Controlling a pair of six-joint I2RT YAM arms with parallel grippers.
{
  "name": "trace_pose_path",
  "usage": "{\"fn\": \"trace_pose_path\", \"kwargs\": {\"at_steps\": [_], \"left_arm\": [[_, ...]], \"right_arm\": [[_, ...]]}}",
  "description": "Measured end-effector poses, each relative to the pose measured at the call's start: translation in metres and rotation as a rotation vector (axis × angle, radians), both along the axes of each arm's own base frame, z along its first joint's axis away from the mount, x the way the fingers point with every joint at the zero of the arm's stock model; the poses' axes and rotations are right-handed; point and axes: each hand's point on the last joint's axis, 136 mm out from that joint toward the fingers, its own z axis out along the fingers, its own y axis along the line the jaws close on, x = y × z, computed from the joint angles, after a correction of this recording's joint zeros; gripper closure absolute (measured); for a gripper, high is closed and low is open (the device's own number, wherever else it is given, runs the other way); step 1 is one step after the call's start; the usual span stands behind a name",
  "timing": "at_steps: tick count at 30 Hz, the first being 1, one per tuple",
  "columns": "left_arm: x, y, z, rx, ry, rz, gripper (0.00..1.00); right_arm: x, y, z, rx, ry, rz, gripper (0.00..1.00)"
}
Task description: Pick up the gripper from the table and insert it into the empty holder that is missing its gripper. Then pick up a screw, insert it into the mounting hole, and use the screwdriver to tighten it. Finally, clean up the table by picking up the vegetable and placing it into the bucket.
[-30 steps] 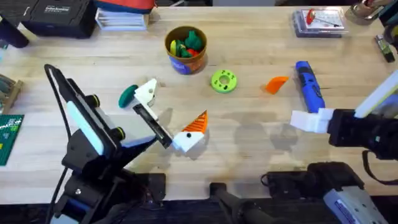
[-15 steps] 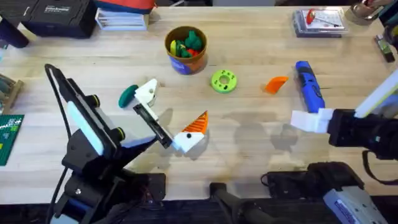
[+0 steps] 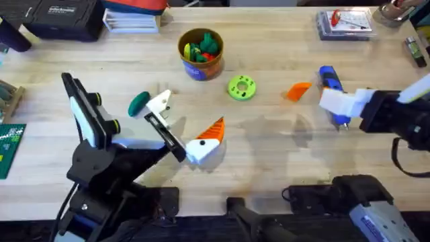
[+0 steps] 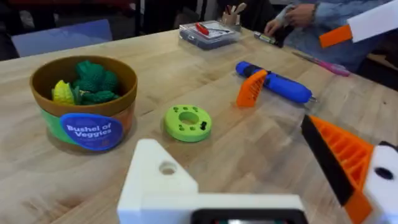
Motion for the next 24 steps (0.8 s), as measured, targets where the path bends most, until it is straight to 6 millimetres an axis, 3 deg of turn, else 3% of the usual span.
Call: {"fn": "trace_pose_path", "kwargs": {"at_steps": [9, 16, 24], "left_arm": [[0.000, 0.000, 0.000, -0.017, 0.020, -0.002, 0.015], [0.000, 0.000, 0.000, -0.020, 0.023, -0.002, 0.015], [0.000, 0.000, 0.000, -0.020, 0.023, -0.002, 0.015]], "right_arm": [[0.009, 0.002, 0.011, 0.000, -0.058, 0.015, 0.009], [0.014, 0.006, -0.013, -0.076, 0.163, 0.119, 0.008], [0.056, 0.013, -0.031, -0.150, 0.315, 0.243, 0.008]]}}
